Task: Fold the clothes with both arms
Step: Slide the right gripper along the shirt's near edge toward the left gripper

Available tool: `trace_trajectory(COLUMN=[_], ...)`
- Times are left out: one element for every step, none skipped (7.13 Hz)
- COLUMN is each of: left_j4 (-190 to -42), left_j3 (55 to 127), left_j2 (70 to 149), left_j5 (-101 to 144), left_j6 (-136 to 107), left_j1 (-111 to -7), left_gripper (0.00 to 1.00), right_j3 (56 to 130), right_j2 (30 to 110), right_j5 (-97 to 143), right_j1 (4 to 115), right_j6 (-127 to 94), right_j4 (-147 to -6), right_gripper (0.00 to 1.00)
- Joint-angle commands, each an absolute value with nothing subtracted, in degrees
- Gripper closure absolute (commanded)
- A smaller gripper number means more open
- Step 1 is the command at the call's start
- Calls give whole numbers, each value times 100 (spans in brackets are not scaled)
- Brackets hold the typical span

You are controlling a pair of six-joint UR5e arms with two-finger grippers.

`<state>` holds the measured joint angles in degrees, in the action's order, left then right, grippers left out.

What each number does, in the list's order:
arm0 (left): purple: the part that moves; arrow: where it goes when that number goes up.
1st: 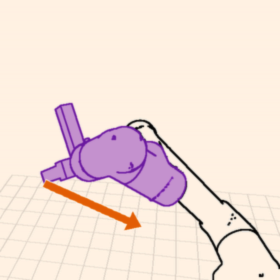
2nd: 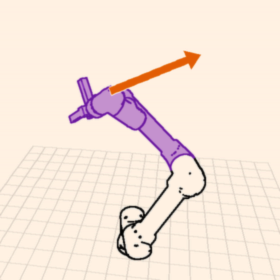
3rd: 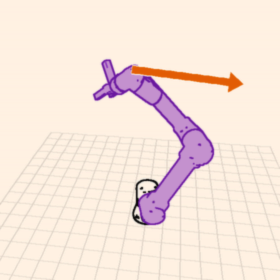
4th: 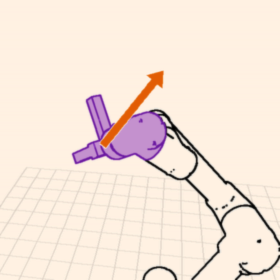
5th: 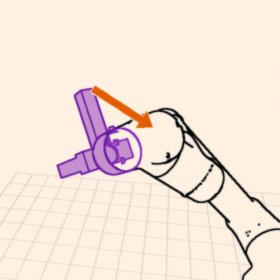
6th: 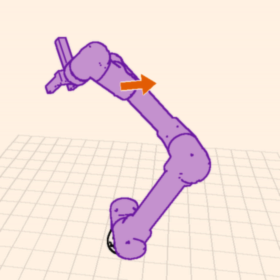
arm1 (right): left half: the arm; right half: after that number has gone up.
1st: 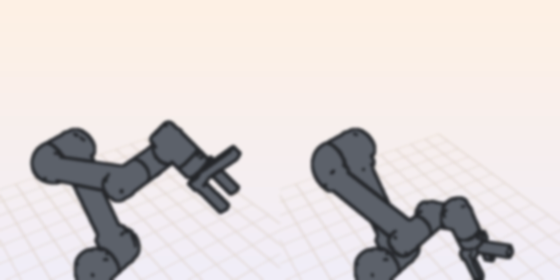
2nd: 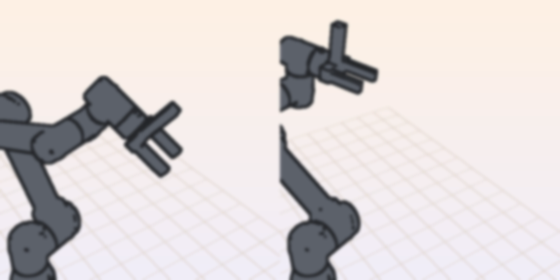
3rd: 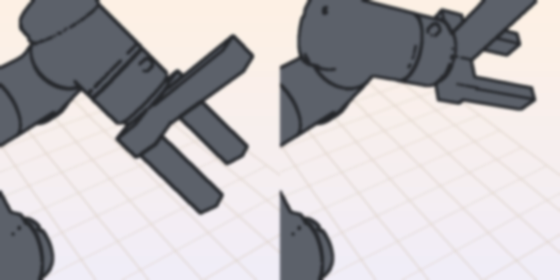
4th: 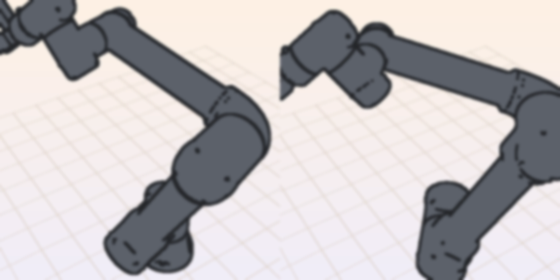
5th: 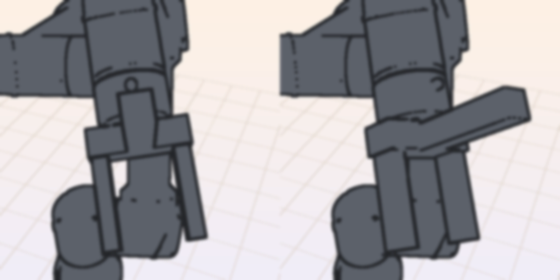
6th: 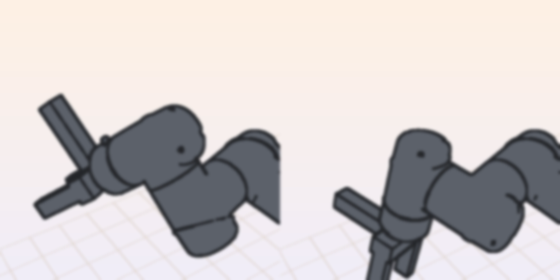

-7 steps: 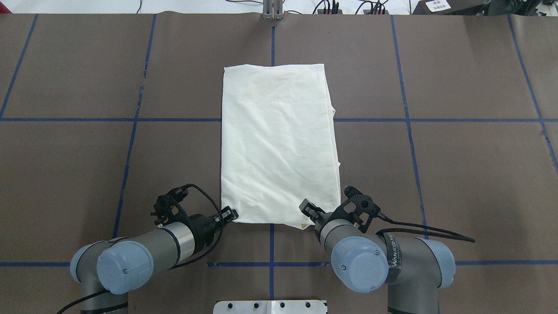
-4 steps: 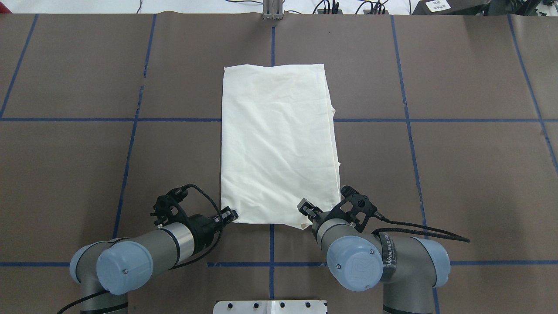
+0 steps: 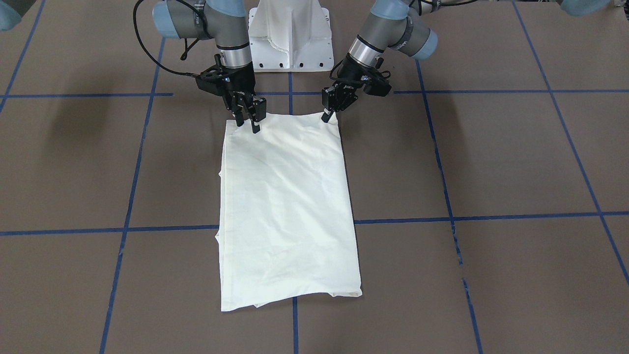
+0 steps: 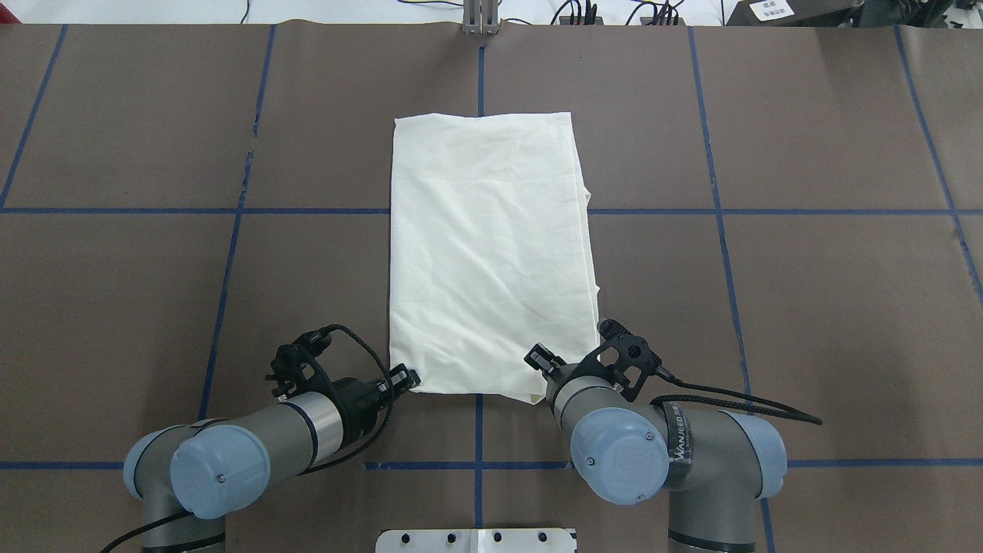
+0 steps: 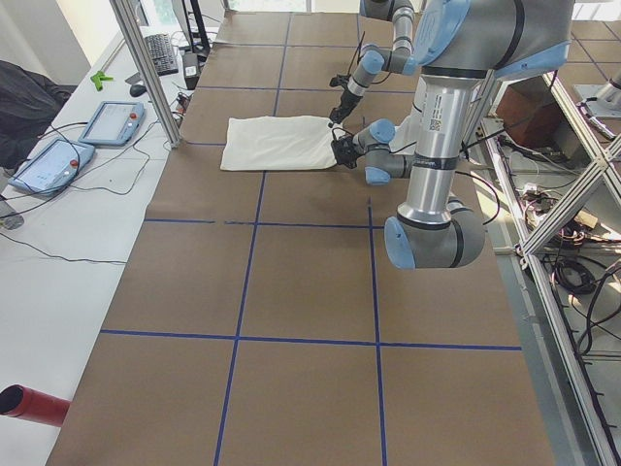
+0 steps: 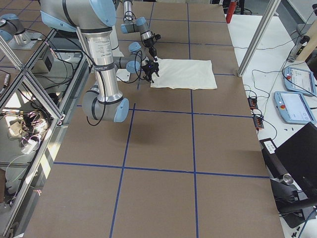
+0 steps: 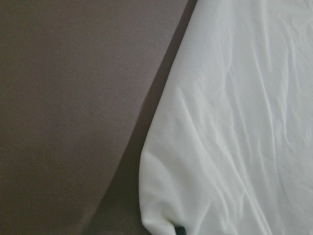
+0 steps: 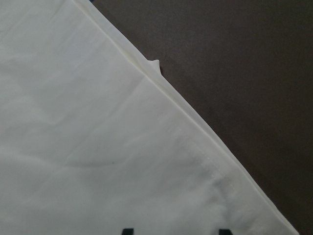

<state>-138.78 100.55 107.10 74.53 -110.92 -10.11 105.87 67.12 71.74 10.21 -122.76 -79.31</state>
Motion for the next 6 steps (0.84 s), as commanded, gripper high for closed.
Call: trace_trajectory(left_j4=[-13878, -13878, -13878, -13878, -13878, -13878], left_j3=[10046, 10046, 10046, 10046, 10037, 10037], left_j2=[10723, 10723, 10723, 10714, 10714, 10714], left_j5=[7453, 7462, 7462, 7453, 7462, 7453], left_j6=[-11092, -11092, -11092, -11092, -11092, -11092], left_j1=[-1011, -1011, -1002, -1002, -1002, -1002], left_gripper=[100, 100, 100, 100, 100, 100], right_j3=[10538, 10547, 10590, 10608, 10608, 10574], right_j2=[6645, 6601, 6574, 6444, 6390, 6381], right_j5=[7181, 7189, 7198, 7190, 7189, 7181], right_j1=[1055, 1055, 1046, 1046, 1002, 976], right_j6=[-12252, -12217, -12208, -12217, -12225, -12243], right_j4=[-7936, -7997, -8242, -8557, -8674, -8683], right_gripper=[36, 20, 9, 4, 3, 3])
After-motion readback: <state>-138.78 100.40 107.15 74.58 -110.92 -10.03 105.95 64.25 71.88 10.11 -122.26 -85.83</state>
